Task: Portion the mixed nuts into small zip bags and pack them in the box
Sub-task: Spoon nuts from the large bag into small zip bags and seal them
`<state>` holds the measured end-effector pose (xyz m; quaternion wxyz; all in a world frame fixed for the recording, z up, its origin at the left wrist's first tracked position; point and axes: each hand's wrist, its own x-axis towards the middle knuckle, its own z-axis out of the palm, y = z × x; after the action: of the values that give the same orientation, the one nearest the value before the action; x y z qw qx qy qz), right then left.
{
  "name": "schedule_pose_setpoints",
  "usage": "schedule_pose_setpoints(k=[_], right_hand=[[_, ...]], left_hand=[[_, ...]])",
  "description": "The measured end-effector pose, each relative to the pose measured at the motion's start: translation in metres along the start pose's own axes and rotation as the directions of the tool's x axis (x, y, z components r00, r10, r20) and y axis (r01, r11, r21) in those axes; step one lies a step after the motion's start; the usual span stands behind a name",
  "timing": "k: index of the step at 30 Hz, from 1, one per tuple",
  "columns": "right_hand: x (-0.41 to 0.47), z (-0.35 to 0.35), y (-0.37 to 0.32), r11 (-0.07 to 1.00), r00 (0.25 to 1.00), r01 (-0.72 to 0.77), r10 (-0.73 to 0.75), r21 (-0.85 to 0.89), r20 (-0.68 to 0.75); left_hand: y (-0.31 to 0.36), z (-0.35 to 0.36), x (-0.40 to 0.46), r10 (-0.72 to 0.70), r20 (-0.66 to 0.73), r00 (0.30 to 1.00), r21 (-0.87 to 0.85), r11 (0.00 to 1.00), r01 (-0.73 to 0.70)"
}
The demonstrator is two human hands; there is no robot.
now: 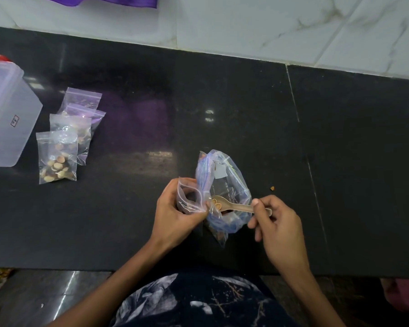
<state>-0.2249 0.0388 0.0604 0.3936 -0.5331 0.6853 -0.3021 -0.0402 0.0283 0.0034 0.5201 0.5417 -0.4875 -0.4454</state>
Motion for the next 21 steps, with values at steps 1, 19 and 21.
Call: schedule_pose_setpoints(k=[1,19,21], right_hand=[[0.001,0.004,0.001,0.999,0.999,-0.035,0.035,0.04,0.003],[0.0,0.036,-0.001,0.781,0.912,-0.36,0.409,0.511,0.018],[-0.003,0.032,0.002,0.795,0.917,-0.336,0.398,0.505,-0.015]], left_hand=[[0.0,0.0,0.0,-0.004,0.0,1.0,-0.001,1.0,0.004],[-0.005,-0.003,0.002,-0.051,0.003,0.999,0.056,0.997,0.051],[-0.006,-0.003,0.003,-0.061,0.006,0.998,0.046,0.997,0.06]])
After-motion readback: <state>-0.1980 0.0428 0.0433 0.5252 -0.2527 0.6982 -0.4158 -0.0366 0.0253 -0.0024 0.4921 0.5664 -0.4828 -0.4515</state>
